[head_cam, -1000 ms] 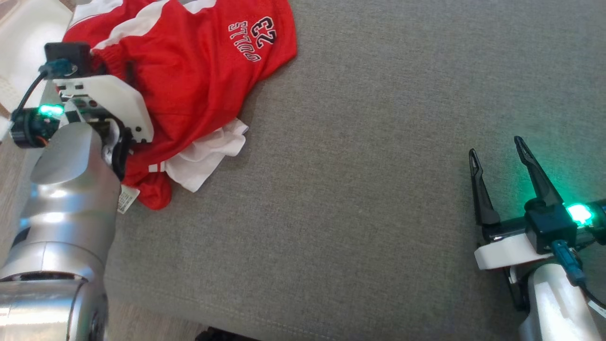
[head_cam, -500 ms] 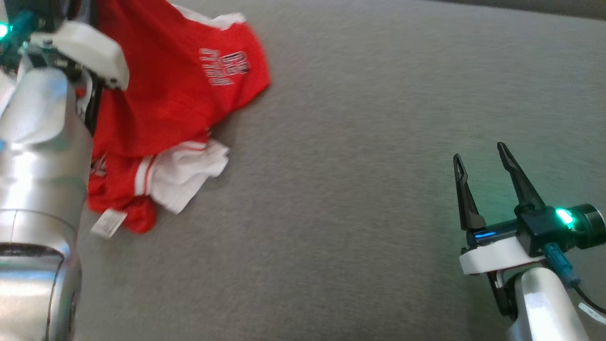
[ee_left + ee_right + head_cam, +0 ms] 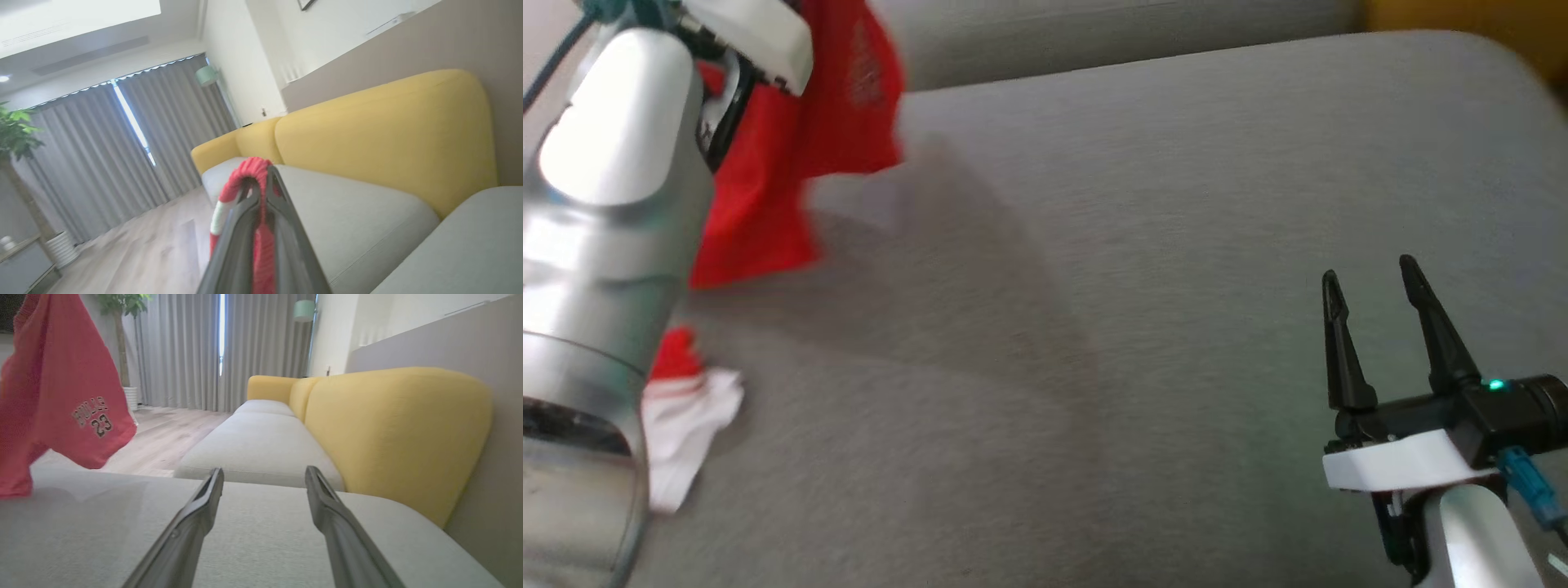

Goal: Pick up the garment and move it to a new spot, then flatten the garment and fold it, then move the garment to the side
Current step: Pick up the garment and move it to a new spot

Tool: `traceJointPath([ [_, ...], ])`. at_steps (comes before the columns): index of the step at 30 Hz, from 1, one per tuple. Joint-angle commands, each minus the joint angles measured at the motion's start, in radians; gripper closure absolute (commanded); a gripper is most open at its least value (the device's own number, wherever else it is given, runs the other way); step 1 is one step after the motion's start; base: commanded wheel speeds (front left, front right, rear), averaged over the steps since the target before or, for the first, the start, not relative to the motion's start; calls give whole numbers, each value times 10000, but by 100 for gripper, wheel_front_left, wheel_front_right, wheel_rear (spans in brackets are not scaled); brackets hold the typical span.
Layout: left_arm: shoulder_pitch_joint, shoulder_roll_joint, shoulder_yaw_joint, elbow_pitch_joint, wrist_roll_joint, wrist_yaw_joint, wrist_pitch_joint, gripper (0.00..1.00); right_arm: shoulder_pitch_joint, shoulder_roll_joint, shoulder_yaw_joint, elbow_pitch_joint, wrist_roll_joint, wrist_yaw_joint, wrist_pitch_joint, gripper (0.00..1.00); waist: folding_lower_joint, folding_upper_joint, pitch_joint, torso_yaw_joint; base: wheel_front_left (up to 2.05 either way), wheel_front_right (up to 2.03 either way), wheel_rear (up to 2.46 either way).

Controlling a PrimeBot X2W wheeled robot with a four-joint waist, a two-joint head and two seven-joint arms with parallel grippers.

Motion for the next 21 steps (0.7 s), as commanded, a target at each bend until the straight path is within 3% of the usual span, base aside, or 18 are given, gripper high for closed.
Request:
traceJointPath([
  [1,-795,596,-143,-574,-296,19,137,100,-123,2,249,-454,131,50,-109,0,2,0,-665,-1483,0,0,0],
  [5,-771,817,-953,-1330,-1105,19,308,100,-73,2,119,-689,416,50,-109,0,2,0,-601,-2138,0,0,0],
  [10,295,914,-2023,-2206,-2180,18,54,100,-68,2,38,-811,716,50,-109,0,2,0,-341,-2456,0,0,0],
  [16,2462,916,-3295,-3013,-2773,18,-403,100,-44,2,-171,-844,853,50,-109,0,2,0,-26,-2262,0,0,0],
  [21,5077,387,-4279,-3524,-2721,18,-585,100,25,2,-371,-833,809,50,-109,0,2,0,108,-1721,0,0,0],
])
